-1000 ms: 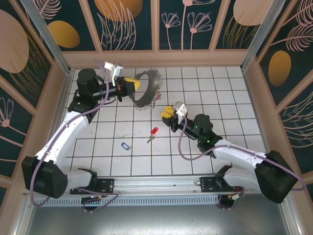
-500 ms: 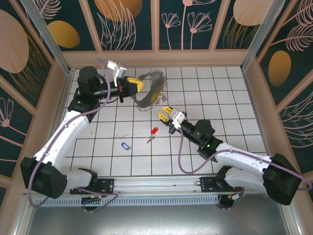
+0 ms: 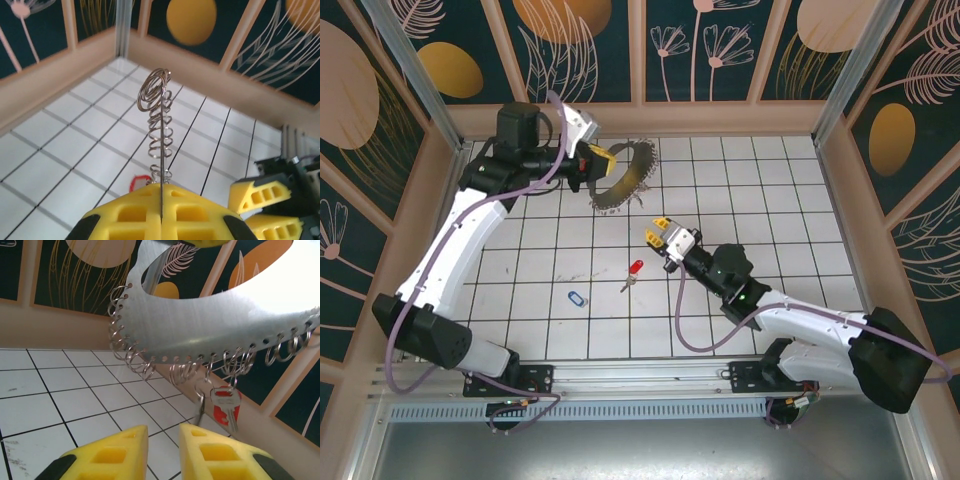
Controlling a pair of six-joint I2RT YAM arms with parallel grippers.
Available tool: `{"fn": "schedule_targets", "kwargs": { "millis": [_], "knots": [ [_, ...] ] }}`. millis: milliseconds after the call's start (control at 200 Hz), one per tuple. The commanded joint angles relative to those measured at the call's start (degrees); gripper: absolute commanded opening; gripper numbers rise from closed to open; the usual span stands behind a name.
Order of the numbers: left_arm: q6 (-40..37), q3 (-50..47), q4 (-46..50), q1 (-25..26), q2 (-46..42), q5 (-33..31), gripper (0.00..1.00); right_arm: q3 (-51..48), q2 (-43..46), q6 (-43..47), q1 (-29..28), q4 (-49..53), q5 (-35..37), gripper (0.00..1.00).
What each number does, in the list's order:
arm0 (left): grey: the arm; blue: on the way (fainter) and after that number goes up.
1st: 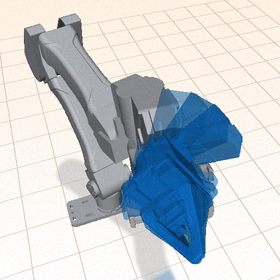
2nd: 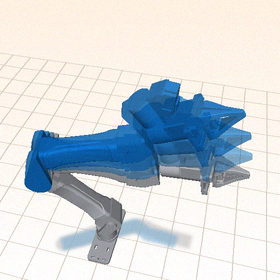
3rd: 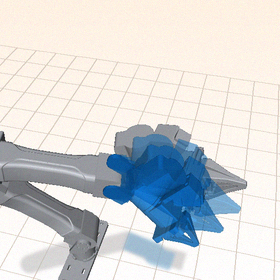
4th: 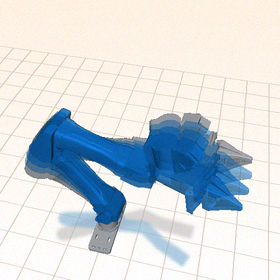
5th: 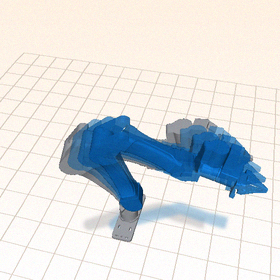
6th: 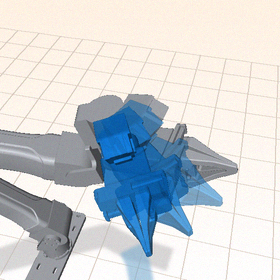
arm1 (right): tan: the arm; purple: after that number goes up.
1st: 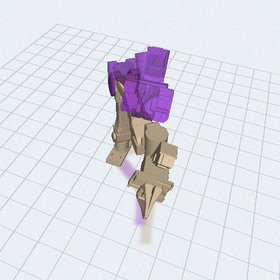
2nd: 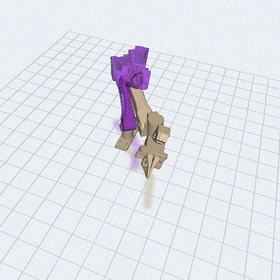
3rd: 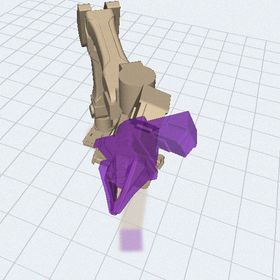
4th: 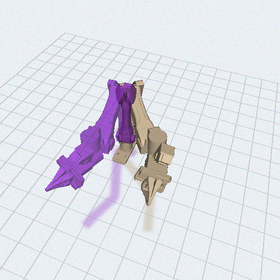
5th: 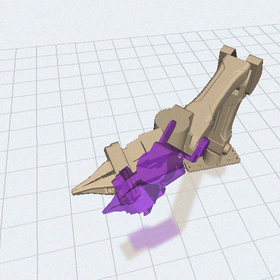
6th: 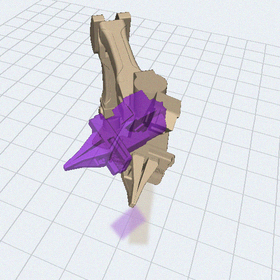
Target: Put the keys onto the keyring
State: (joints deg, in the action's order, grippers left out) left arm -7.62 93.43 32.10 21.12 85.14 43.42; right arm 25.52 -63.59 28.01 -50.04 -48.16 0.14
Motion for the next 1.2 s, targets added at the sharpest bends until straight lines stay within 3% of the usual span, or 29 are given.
{"fn": "schedule_targets", "kwargs": {
  "millis": [0,545,936,1196],
  "knots": [
    [-7.79,6.55,14.6,1.57,1.76,-5.23,0.0,-1.32,-1.32,-2.87,-0.45,-5.93,-0.89,0.24],
    [-11.36,19.45,27.06,4.0,6.56,-6.95,0.0,1.88,-14.62,-4.28,-3.31,-21.45,-1.16,0.21],
    [-11.4,19.96,26.71,4.14,6.35,-6.75,0.0,5.42,-19.15,-4.62,-3.62,-22.24,-4.23,0.16],
    [-10.65,18.65,25.05,4.26,5.15,-6.06,0.0,6.77,-20.33,-4.5,-4.01,-21.18,-2.49,0.13]
  ]
}}
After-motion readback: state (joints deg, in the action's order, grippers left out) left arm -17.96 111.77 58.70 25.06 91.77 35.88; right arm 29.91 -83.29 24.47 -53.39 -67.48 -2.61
